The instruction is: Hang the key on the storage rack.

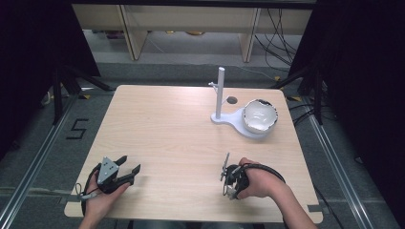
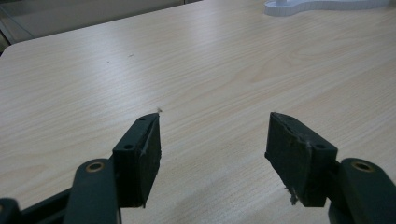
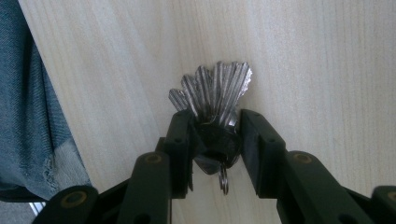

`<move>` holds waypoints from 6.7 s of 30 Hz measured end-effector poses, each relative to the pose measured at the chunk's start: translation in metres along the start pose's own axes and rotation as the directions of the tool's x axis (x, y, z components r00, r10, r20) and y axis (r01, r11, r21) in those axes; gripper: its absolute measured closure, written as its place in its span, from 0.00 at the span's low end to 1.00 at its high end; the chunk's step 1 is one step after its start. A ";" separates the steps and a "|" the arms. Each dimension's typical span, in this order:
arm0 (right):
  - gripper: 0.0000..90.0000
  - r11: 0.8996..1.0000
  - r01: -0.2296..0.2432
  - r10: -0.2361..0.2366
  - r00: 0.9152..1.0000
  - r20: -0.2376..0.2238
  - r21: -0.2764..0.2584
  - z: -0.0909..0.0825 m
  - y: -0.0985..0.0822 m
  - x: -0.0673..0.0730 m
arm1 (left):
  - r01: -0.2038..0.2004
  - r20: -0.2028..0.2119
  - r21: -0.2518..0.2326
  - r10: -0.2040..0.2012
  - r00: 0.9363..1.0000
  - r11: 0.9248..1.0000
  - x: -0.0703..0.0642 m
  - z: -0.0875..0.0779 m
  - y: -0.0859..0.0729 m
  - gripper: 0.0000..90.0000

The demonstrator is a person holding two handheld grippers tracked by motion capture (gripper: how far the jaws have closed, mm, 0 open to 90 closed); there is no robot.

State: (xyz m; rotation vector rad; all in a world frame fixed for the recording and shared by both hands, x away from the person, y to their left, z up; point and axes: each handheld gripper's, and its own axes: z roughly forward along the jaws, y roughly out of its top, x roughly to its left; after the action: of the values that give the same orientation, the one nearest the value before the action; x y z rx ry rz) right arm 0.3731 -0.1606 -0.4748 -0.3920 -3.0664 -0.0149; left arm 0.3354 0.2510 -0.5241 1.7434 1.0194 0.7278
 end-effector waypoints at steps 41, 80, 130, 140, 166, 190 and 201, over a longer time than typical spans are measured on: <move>0.63 0.999 -0.002 0.003 1.000 -0.030 0.032 0.003 0.007 0.001 | 0.003 0.020 -0.003 -0.003 1.000 1.000 0.001 0.000 0.000 0.39; 0.75 0.984 -0.168 0.169 0.986 -0.011 0.057 0.000 0.014 -0.006 | 0.008 0.020 0.005 -0.008 1.000 1.000 0.002 -0.002 0.000 0.39; 0.76 0.976 -0.166 0.175 0.983 0.051 -0.142 -0.063 0.006 -0.016 | 0.043 0.139 -0.003 -0.042 0.989 0.999 -0.018 0.004 0.005 0.41; 0.76 0.969 -0.176 0.190 0.979 0.068 -0.171 -0.086 0.016 -0.018 | -0.077 0.472 -0.059 0.096 0.876 0.995 -0.107 0.043 0.057 0.40; 0.94 0.943 -0.182 0.215 0.972 0.096 -0.277 -0.116 0.030 -0.027 | -0.160 0.468 -0.058 0.168 0.867 0.985 -0.224 0.130 0.083 0.68; 0.80 0.798 -0.182 0.256 0.966 0.049 -0.574 -0.123 -0.007 -0.018 | -0.498 0.351 0.014 0.463 0.814 0.867 -0.172 0.116 0.129 0.95; 0.69 0.648 -0.281 0.428 0.903 0.033 -0.708 -0.078 -0.071 -0.015 | -0.599 0.313 0.143 0.538 0.783 0.788 -0.128 0.127 0.148 0.95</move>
State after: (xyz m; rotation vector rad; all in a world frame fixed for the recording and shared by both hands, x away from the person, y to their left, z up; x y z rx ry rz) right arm 0.3740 -0.2343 -0.3977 -1.0875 -2.9685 -1.2100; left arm 0.4251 0.0546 -0.4367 2.3315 0.3881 0.7405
